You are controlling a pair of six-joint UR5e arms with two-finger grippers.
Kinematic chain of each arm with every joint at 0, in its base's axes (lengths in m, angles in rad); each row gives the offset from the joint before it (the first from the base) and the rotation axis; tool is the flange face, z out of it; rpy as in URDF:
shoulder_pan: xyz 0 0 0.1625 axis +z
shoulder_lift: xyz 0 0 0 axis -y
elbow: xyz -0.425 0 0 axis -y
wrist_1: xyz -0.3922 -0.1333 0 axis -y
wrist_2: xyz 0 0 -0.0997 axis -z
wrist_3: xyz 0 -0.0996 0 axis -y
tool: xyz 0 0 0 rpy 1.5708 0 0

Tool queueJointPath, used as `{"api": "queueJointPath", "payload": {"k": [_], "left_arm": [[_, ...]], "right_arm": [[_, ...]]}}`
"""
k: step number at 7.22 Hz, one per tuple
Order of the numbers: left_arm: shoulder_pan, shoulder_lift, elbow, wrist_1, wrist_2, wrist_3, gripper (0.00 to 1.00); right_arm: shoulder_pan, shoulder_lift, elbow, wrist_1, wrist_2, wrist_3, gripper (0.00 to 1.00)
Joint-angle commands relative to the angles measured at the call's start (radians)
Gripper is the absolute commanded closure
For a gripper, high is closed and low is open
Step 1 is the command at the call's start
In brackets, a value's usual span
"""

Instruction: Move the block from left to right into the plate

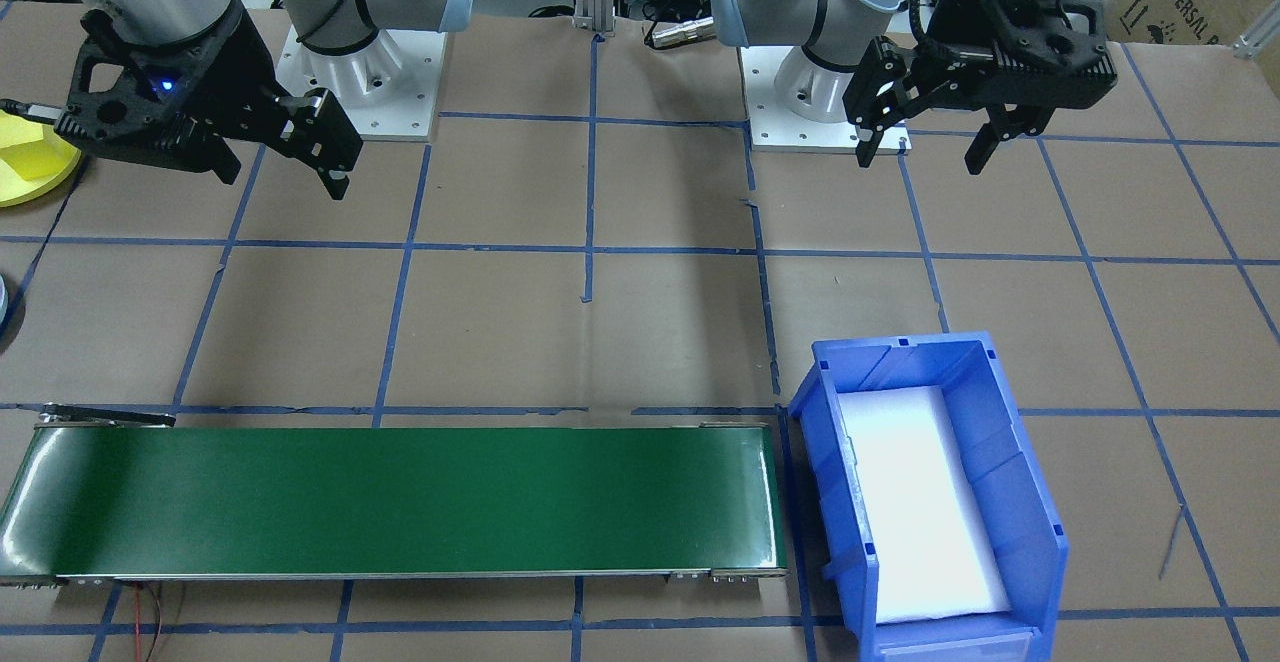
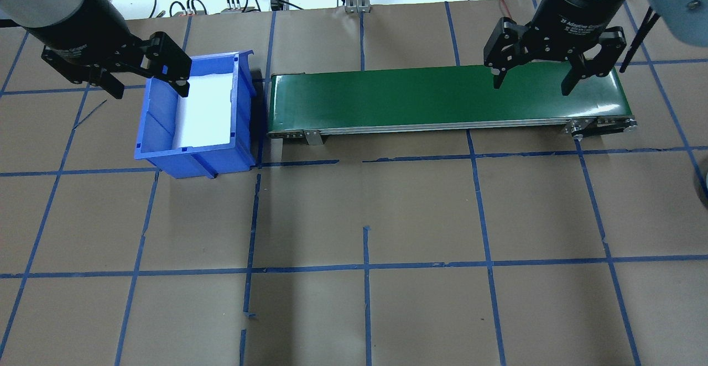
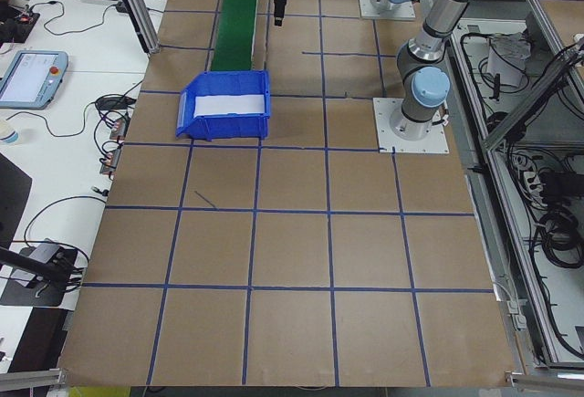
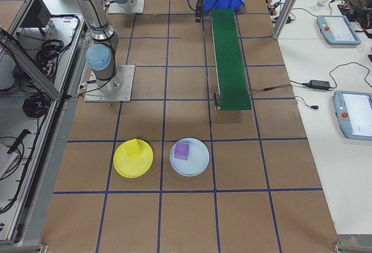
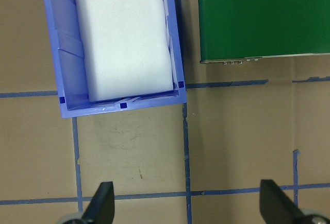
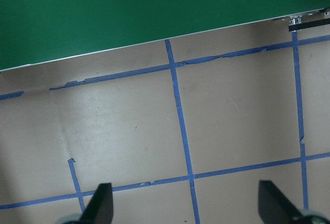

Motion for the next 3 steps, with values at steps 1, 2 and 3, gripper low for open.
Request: {"api": "queueJointPath", "payload": {"k": [1,2,3], "left_arm": [[0.000,0.000,0.000,0.000,0.000,0.000,0.00],[0.000,0.000,0.000,0.000,0.000,0.000,0.00],[0.000,0.000,0.000,0.000,0.000,0.001,0.00]], "right_arm": [[-0.001,0.000,0.005,-0.003,-0.001,0.000,0.00],[0.000,0.005,0.008,-0.012,0.008,0.000,0.00],[-0.001,0.005,0.005,-0.008,-0.002,0.000,0.00]]}}
